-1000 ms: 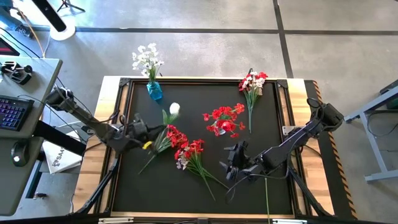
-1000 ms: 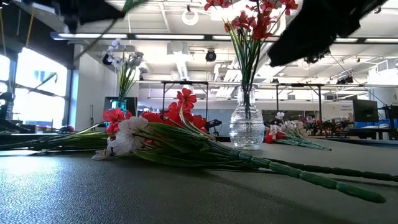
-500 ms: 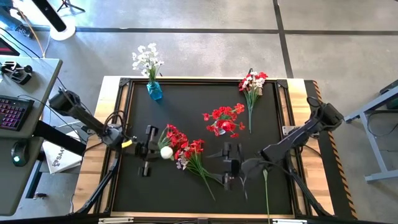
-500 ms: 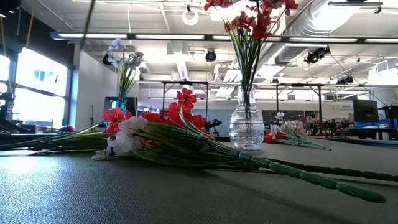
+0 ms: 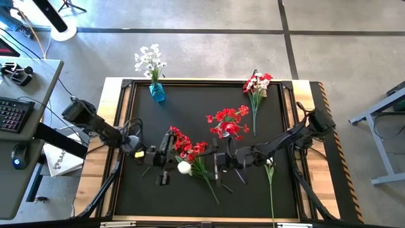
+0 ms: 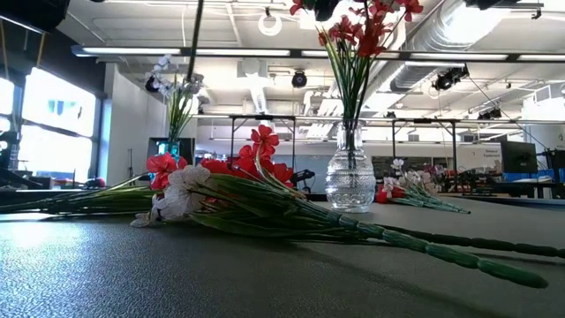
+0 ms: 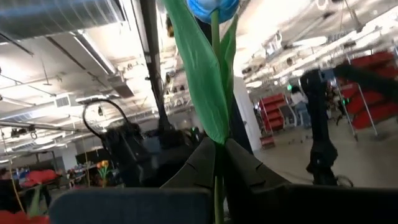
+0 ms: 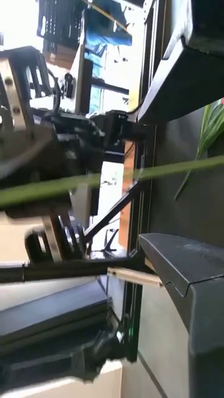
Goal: Sort flowers into vase by color
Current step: Put the left white flower into the blue vase
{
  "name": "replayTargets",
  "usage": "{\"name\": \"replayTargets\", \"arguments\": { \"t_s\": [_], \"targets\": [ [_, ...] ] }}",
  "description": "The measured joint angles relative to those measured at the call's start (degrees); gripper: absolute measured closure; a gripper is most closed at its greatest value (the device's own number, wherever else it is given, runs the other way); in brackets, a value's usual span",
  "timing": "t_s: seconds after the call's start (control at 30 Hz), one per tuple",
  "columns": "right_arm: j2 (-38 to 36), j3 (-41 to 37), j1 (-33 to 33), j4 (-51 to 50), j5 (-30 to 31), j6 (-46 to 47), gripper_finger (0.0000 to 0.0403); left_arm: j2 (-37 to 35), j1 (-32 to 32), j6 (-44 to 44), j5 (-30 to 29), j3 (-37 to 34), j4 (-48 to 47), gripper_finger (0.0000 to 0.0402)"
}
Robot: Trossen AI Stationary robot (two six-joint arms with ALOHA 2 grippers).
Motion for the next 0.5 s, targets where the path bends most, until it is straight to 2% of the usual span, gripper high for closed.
{"name": "replayTargets", "arguments": {
  "t_s": [0.17, 0.37, 0.5],
  "targets": [
    [0.3, 1.2, -0.2, -0.7, -0.3, 0.1, 0.0135, 3.8, 0.0, 0.4, 0.0, 2.8, -0.3, 0.04],
    [0.3, 2.2, -0.1, -0.8, -0.7, -1.0, 0.0218, 6.8, 0.1, 0.5, -0.7, 4.8, -0.3, 0.04],
    [0.3, 2.2, -0.2, -1.0, -3.1, -1.0, 0.0272, 7.7, 0.7, 0.5, -0.7, 5.0, -0.6, 0.04]
  ]
}}
